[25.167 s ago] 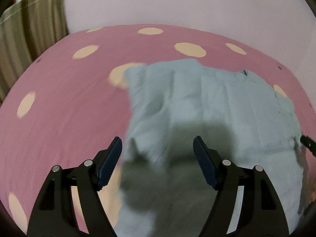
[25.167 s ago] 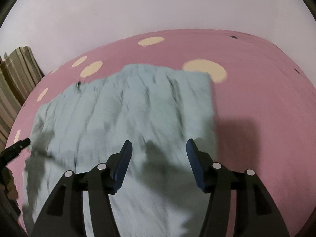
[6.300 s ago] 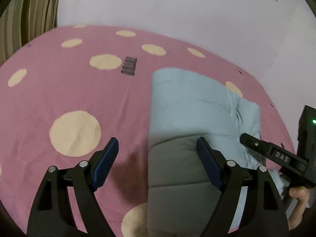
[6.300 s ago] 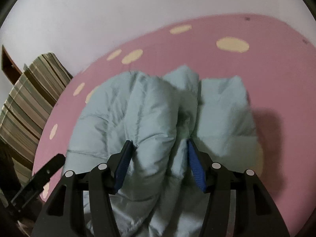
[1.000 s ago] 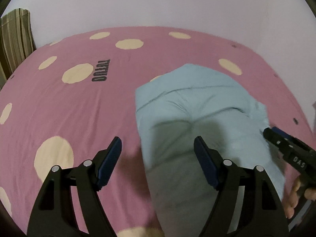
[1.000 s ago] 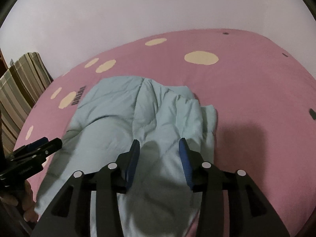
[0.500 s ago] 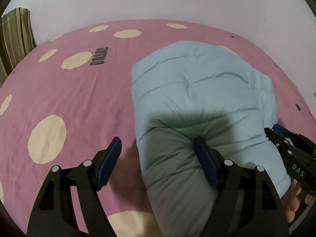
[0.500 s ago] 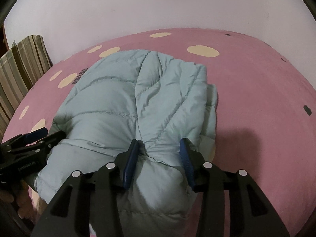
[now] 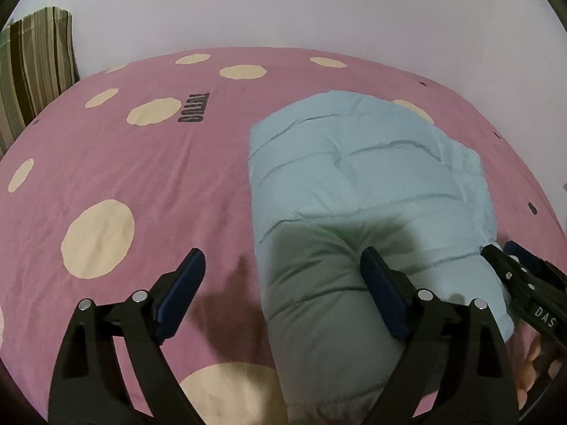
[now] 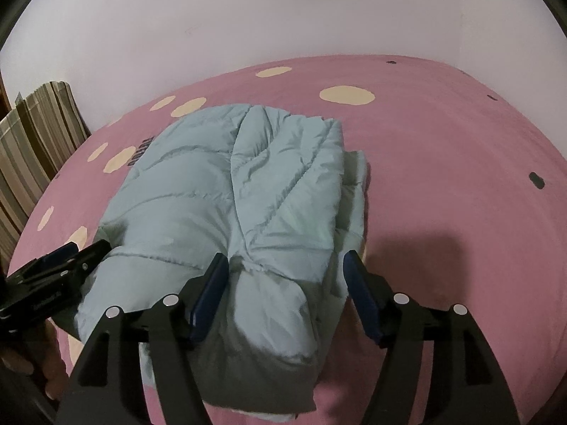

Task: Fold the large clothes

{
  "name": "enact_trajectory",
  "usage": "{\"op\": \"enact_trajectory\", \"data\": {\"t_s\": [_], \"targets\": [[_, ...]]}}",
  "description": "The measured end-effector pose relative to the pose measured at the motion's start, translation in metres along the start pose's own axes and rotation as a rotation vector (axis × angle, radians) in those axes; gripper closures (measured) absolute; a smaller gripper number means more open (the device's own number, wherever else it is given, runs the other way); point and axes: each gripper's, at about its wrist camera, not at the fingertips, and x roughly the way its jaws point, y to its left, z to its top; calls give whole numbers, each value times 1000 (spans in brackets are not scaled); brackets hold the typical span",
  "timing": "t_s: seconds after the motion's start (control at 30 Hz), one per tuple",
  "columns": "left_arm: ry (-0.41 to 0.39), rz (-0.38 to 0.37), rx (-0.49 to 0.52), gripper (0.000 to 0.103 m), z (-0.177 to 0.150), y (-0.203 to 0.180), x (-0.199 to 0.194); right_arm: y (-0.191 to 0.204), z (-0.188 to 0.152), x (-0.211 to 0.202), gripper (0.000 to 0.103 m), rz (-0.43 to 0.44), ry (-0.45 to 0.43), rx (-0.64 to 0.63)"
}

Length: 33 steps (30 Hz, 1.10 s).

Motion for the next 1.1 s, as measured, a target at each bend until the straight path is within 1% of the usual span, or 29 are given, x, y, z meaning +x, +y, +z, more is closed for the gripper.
{"op": "enact_trajectory", "data": {"t_s": [0.17, 0.3, 0.37, 0.4, 0.47, 0.73, 0.9, 1.1], "targets": [[-31, 6, 7, 13, -2, -2, -18, 1, -2, -13, 36, -10, -19, -2], [-57, 16, 4, 12, -4, -3, -37, 2, -6, -32, 36, -20, -48, 3], [-75, 25, 0, 12, -5, -3, -50, 3, -5, -42, 33, -20, -62, 6], [-87, 32, -2, 11, -5, -3, -57, 3, -6, -48, 28, -20, -71, 8], [-116, 47, -4, 8, -4, -4, -74, 5, -6, -58, 28, -18, -88, 9], [-199, 83, 14, 3, -7, -15, -126, 18, -7, -101, 24, 4, -154, -3], [-224, 82, 17, 3, -9, -20, -145, 23, -8, -119, 23, -3, -180, -12], [-245, 81, 10, 3, -10, -22, -156, 28, -10, -126, 22, 4, -194, -21]]}}
